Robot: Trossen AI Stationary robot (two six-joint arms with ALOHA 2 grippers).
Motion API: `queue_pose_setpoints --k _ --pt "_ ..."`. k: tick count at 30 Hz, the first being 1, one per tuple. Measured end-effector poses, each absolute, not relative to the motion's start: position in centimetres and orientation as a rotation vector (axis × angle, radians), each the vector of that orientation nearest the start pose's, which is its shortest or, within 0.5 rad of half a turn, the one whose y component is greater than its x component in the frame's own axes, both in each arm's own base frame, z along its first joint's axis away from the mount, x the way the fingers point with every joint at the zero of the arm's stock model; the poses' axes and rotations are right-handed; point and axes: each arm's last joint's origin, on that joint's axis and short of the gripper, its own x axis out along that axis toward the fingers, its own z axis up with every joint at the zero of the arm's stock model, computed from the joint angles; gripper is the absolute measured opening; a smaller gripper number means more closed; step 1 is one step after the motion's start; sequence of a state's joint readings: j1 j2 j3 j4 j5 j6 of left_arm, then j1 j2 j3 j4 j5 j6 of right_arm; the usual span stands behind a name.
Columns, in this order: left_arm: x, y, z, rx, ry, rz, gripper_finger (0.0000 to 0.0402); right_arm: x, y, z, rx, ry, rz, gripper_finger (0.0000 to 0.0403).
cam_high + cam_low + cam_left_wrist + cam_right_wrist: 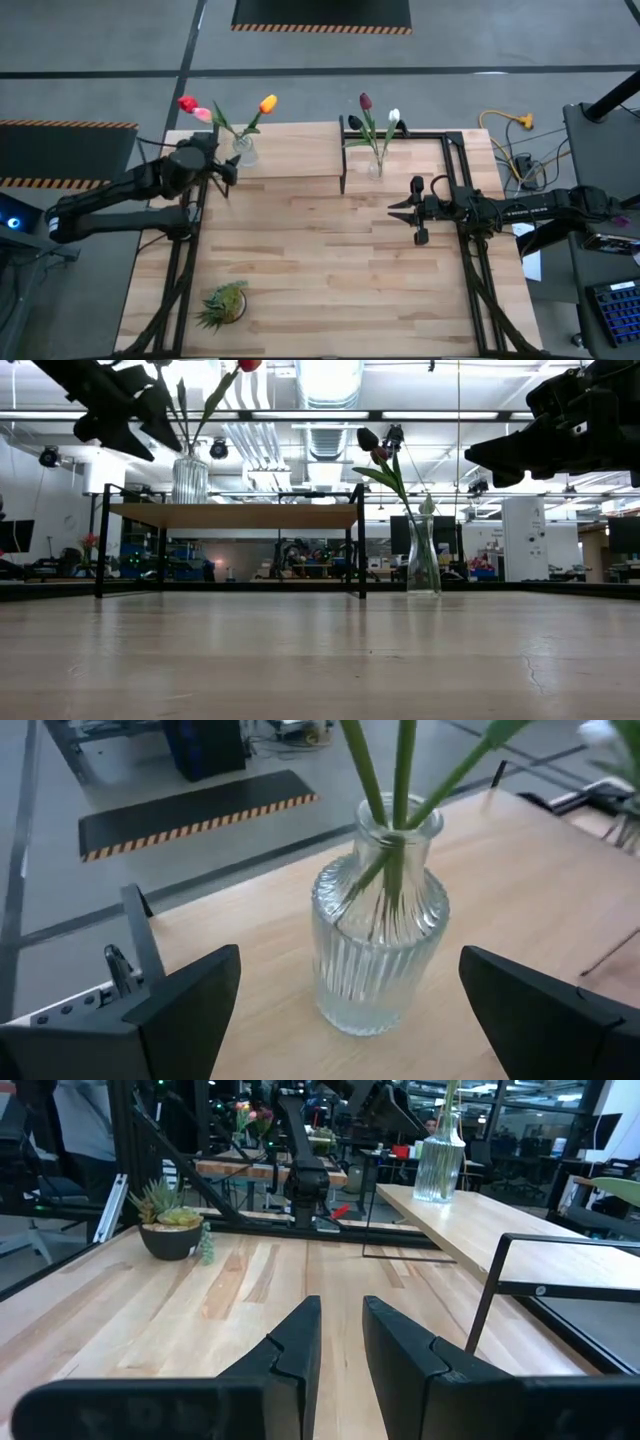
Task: Pick and place flowers into a vace then onto a shelf
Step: Put the transparent vase with the tulips on the shelf
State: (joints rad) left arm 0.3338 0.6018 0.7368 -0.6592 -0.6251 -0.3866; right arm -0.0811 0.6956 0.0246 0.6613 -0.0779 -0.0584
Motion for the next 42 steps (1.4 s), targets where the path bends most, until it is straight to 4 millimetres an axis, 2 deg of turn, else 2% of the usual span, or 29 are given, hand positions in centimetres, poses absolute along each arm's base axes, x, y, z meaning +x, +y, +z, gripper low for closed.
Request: queue_pose_setpoints --k 10,17,26,30,35,42 --pt "8.7 3.9 30.8 -0.344 0.300 0.702 0.0359 14.3 -0.9 16.6 -0.067 0.009 -0.003 0.0068" --pt "9.0 3.0 30.7 -0.357 0.267 0.393 0.0359 14.3 -0.9 16.7 -0.062 0.008 -0.003 0.0068" --pt "12.4 2.8 26.0 -0.132 0.035 0.148 0.0359 14.3 -0.9 16.7 -0.039 0.006 -0.003 0.0068" --pt "12.7 2.4 24.2 -0.085 -0.027 0.104 0.0359 14.3 -0.9 16.7 -0.036 0.006 -0.003 0.0068" --pt "13.0 1.8 21.7 -0.086 -0.004 0.052 0.0359 14.3 -0.9 16.7 -0.036 0.006 -0.003 0.0068" --pt "13.1 1.6 19.4 -0.086 0.003 0.031 0.0354 14.3 -0.9 16.7 -0.014 0.004 -0.003 0.0068"
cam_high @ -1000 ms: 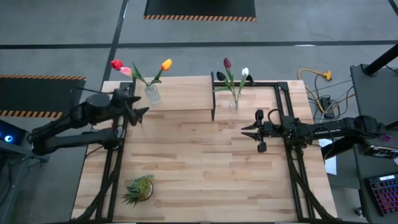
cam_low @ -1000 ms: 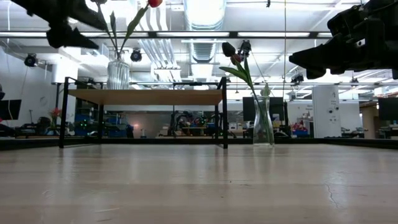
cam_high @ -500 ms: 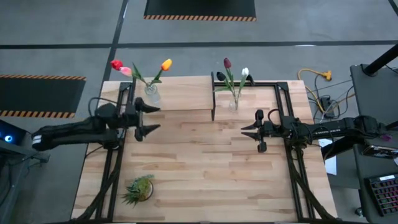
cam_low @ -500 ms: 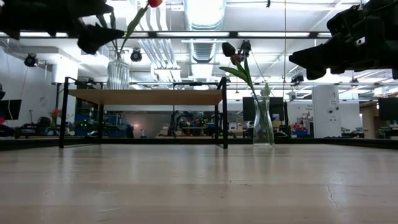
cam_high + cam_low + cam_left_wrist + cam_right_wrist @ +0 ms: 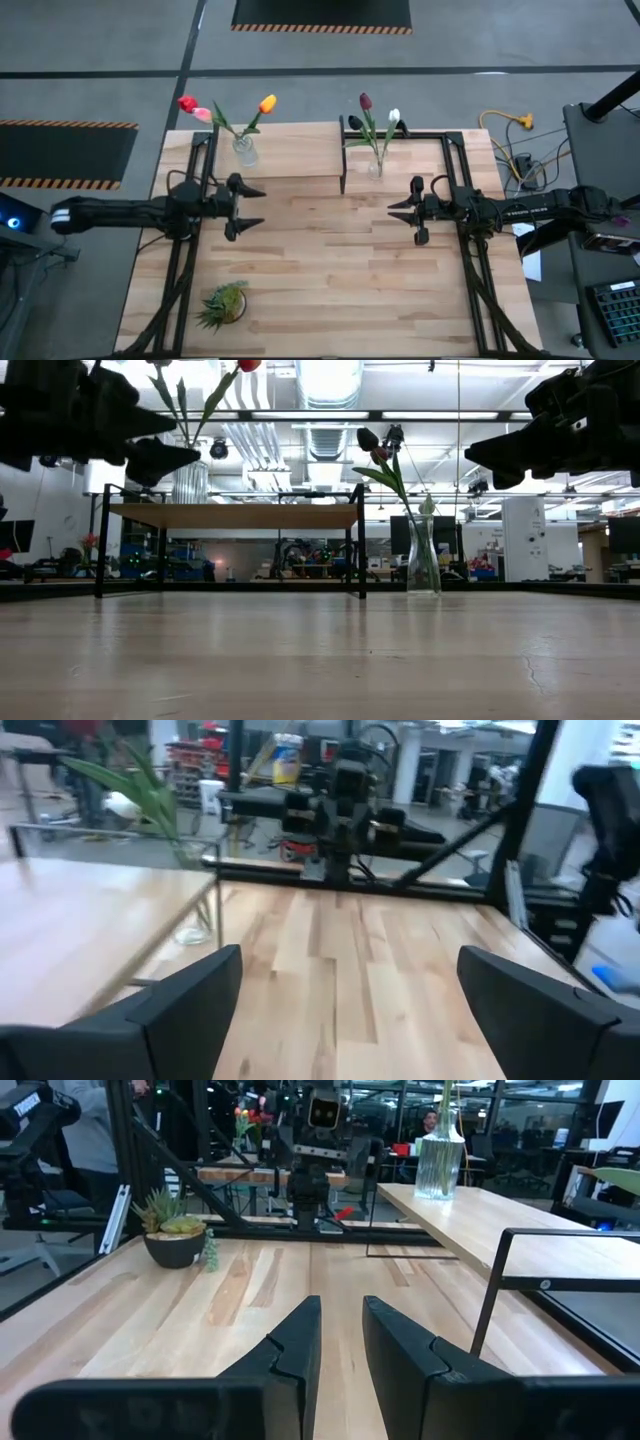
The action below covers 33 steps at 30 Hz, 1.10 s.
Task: Pick and place flowers into a vace then onto a shelf
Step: Put the transparent vase with the tulips on the shelf
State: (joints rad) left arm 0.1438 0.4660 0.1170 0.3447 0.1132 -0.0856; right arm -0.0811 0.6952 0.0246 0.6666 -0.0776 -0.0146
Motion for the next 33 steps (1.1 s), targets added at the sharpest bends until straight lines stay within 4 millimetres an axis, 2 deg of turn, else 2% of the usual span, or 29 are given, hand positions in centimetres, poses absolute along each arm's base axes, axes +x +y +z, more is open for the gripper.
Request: queue_pose_setpoints --k 6,9,12,16,23,28,33 --pt "12.6 1.2 17.1 -0.048 -0.032 -0.014 0.0321 14.3 -0.9 16.7 -0.007 0.000 -0.003 0.0068" --pt "12.6 1.2 17.0 -0.044 0.003 -0.013 0.0283 14.3 -1.0 16.7 0.017 -0.001 -0.016 0.0069" --pt "12.5 1.2 17.0 -0.013 -0.015 -0.012 0.0235 14.2 -1.4 16.7 0.045 -0.001 -0.163 0.0084" --pt "12.3 1.2 17.3 0.022 -0.040 -0.011 0.0159 14.2 -2.0 16.5 0.050 0.013 -0.378 0.0125" --pt "11.8 1.1 18.2 0.074 -0.110 -0.010 0.0015 14.5 -2.8 16.3 0.105 0.043 -0.540 0.0222" --pt "11.4 1.1 18.7 0.089 -0.136 -0.010 0.0003 16.0 -4.0 17.2 0.082 0.112 -0.607 0.0271" --pt "11.2 1.0 18.4 0.071 -0.128 -0.011 0.0001 17.0 -5.5 17.1 0.100 0.169 -0.703 0.0294"
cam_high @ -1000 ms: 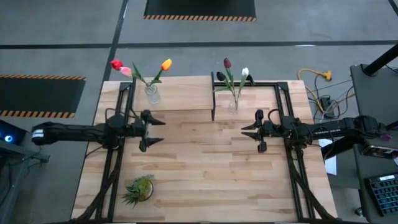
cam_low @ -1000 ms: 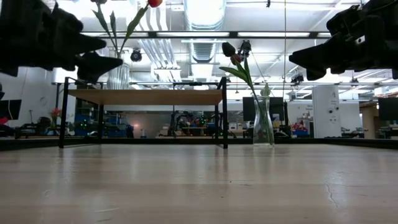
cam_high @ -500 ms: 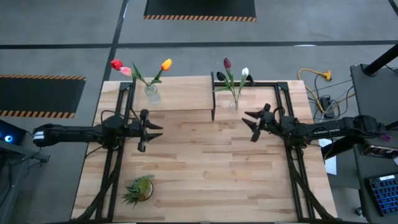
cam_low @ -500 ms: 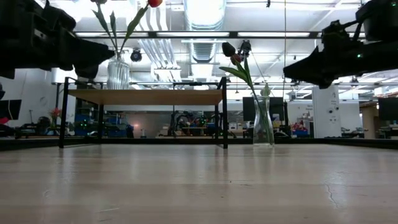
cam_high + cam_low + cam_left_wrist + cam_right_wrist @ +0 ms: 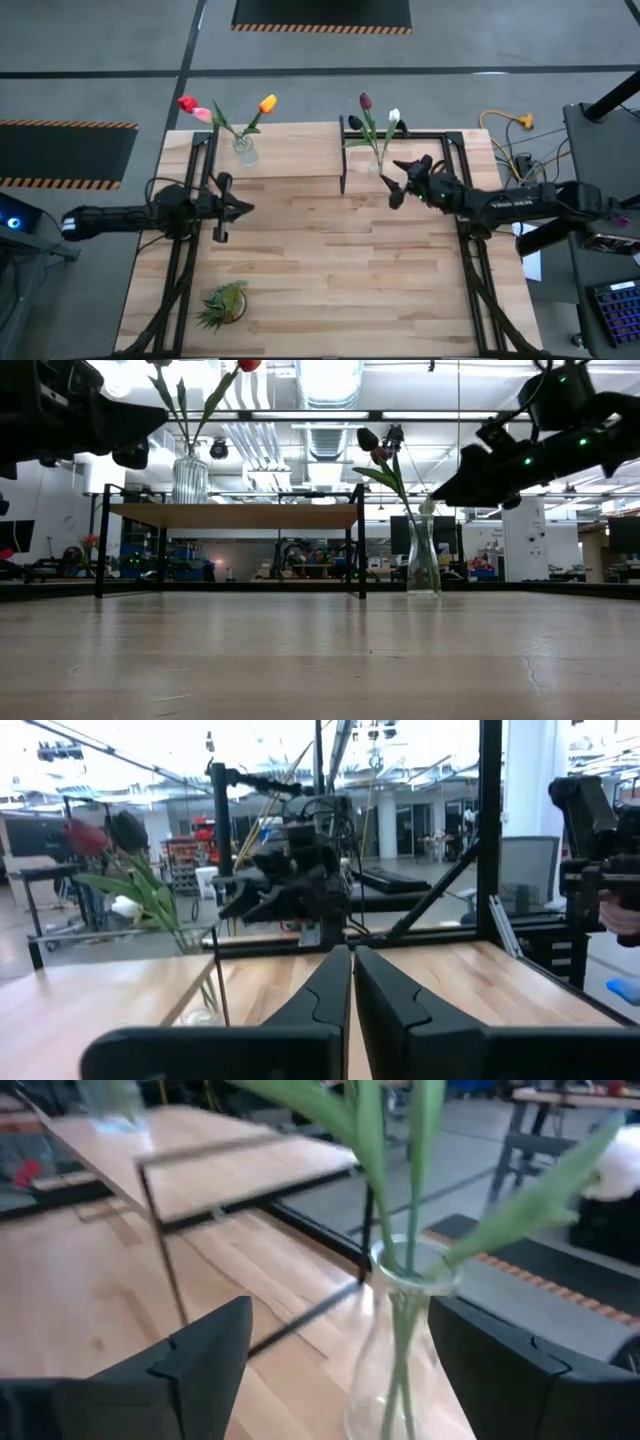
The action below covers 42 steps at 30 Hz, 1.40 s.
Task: Pick and place flowers into a vace then onto a shelf
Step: Put the transparent vase with the tulips on the shelf
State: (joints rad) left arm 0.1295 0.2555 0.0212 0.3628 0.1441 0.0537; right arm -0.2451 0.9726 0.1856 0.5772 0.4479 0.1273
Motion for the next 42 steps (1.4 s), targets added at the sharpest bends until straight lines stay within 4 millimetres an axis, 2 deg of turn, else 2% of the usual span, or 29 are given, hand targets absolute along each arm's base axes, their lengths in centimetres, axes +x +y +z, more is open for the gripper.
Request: queue_pose_setpoints --k 14,26,34,42 --pt "11.1 1.0 18.0 0.057 -0.103 -0.012 0.0001 18.2 -8.5 14.6 0.131 0.207 -0.832 0.0309" --pt "11.1 1.0 17.9 0.041 -0.099 -0.012 0.0001 21.1 -11.1 13.8 0.123 0.275 -0.891 0.0310" --pt "11.1 1.0 17.8 0.019 -0.095 -0.013 0.0001 22.1 -12.1 13.1 0.119 0.313 -0.909 0.0283" --pt "11.1 1.0 17.7 0.001 -0.081 -0.014 0.0001 22.3 -12.3 13.1 0.119 0.310 -0.918 0.0217"
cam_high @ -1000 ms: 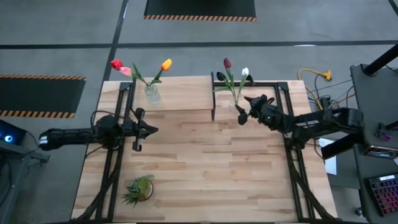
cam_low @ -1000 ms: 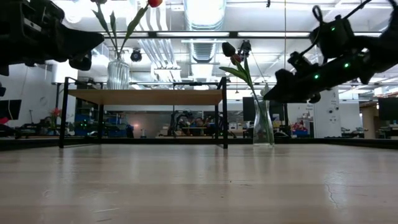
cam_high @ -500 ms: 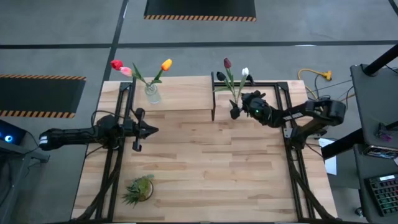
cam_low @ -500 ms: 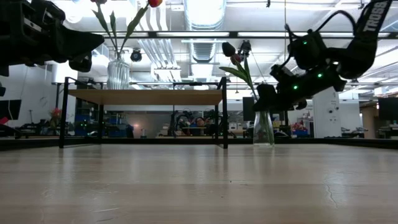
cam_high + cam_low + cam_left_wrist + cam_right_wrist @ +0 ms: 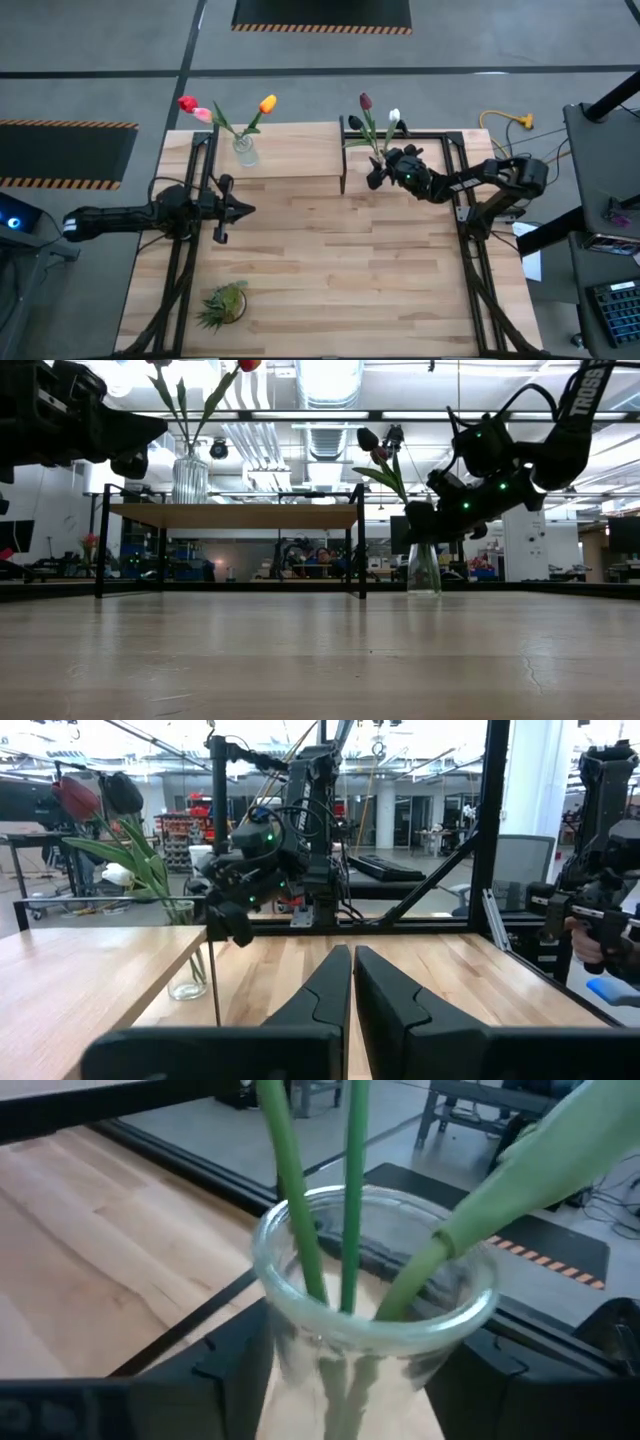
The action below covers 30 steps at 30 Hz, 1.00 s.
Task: Pick and place flowers into a vace then onto a shelf
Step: Put the transparent vase with the tulips on the shelf
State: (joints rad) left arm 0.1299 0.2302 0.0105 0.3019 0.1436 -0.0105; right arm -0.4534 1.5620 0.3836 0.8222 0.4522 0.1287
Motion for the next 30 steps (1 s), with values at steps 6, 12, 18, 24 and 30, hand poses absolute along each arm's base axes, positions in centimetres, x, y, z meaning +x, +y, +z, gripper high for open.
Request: queue_pose_setpoints --k 6,12,18,24,30 --pt "11.1 1.0 17.5 -0.008 -0.065 -0.014 0.0001 22.1 -12.3 13.2 0.116 0.300 -0.966 0.0164" --pt "11.1 1.0 17.3 -0.033 -0.043 -0.013 0.0001 22.1 -12.3 13.4 0.133 0.289 -0.969 0.0161" --pt "11.1 1.0 17.3 -0.038 -0.043 -0.014 0.0001 22.0 -12.2 16.5 0.102 0.171 -0.955 0.0161" --pt "11.1 1.0 17.3 -0.038 -0.044 -0.014 0.0001 22.1 -11.7 22.0 0.069 0.005 -0.783 0.0161" --pt "11.1 1.0 17.3 -0.038 -0.044 -0.014 0.0001 23.7 -12.0 26.2 0.059 0.016 -0.630 0.0161"
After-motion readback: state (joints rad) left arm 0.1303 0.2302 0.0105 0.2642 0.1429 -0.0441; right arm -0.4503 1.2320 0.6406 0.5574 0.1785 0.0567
